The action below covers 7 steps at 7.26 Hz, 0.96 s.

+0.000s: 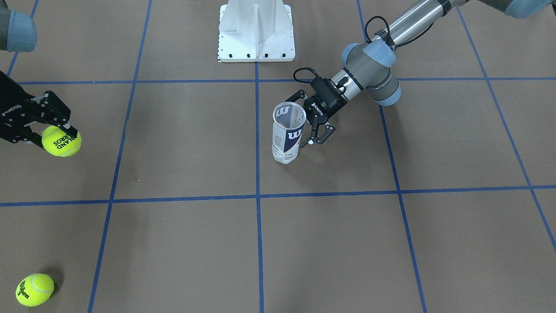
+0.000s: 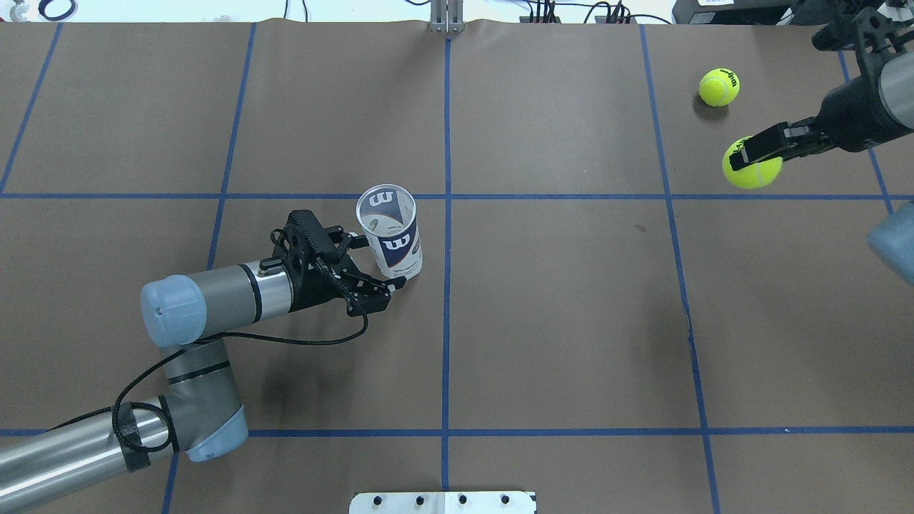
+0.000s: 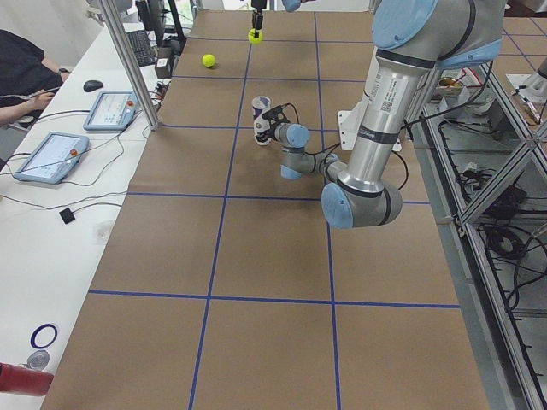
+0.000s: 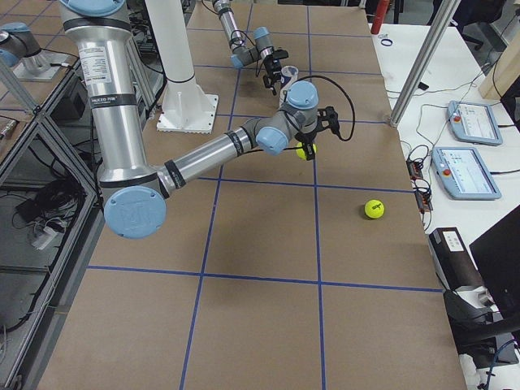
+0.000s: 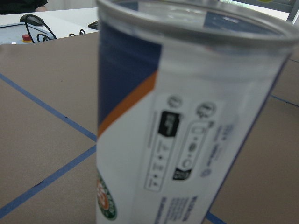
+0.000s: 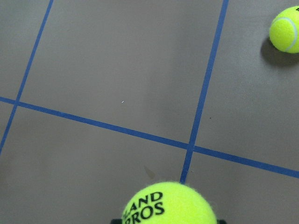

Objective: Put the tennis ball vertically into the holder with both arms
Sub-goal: 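Lift the ball with the right gripper while the left gripper grasps the can's side, then carry the ball with the right gripper toward the can held by the left gripper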

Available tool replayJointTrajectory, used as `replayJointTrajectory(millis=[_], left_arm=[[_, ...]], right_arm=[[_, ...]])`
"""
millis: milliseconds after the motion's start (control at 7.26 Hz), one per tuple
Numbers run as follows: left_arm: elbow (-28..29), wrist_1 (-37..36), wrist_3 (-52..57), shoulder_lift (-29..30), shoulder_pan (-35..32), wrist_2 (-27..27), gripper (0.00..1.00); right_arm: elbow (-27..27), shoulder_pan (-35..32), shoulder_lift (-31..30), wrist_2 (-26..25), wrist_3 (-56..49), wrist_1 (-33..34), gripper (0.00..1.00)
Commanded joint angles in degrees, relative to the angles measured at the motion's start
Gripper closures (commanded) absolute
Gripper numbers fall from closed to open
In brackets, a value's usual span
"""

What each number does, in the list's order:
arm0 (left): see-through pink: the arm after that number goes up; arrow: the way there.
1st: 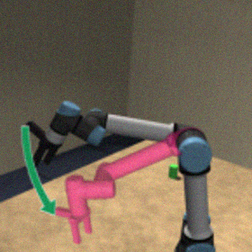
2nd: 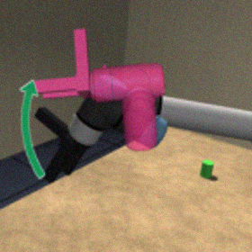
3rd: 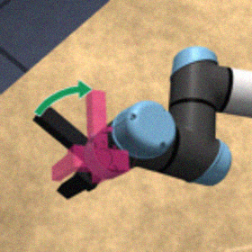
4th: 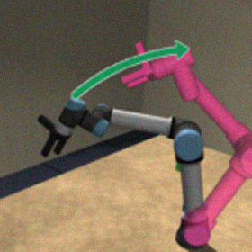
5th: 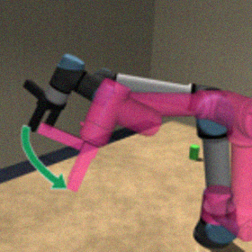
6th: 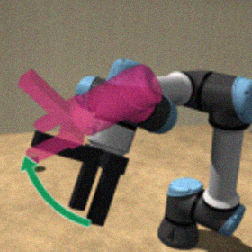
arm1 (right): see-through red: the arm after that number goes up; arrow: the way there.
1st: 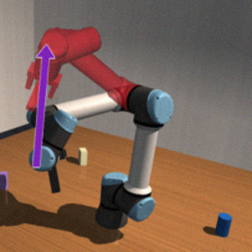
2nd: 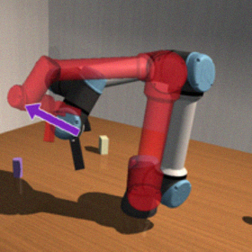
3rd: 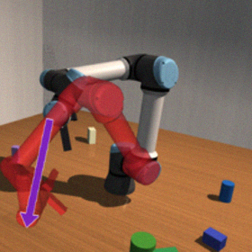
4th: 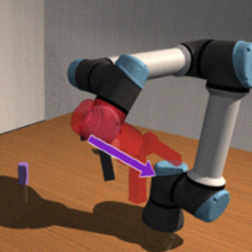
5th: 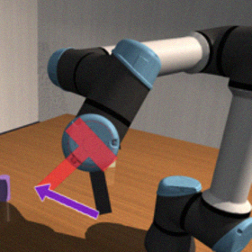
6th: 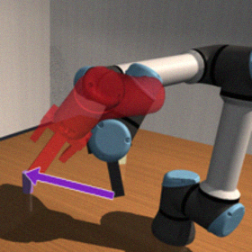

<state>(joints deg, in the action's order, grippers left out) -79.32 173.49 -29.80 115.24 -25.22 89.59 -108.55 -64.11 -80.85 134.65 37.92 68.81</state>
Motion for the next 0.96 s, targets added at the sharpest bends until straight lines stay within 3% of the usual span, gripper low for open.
replayJointTrajectory(millis=[0,275,826], left_arm=[[0.39,0.0,0.1,0.52,-0.09,-0.03,0.02],[0.57,0.0,0.01,0.6,-0.09,-0.03,0.02],[0.74,-0.17,0.1,0.96,-0.17,-1.52,0.02]], right_arm=[[-0.95,0.13,1.65,0.0,0.4,0.19,1.0],[-1.14,0.39,4.54,2.19,4.06,0.1,1.0],[-3.07,3.64,6.58,1.93,7.77,0.19,1.0]])
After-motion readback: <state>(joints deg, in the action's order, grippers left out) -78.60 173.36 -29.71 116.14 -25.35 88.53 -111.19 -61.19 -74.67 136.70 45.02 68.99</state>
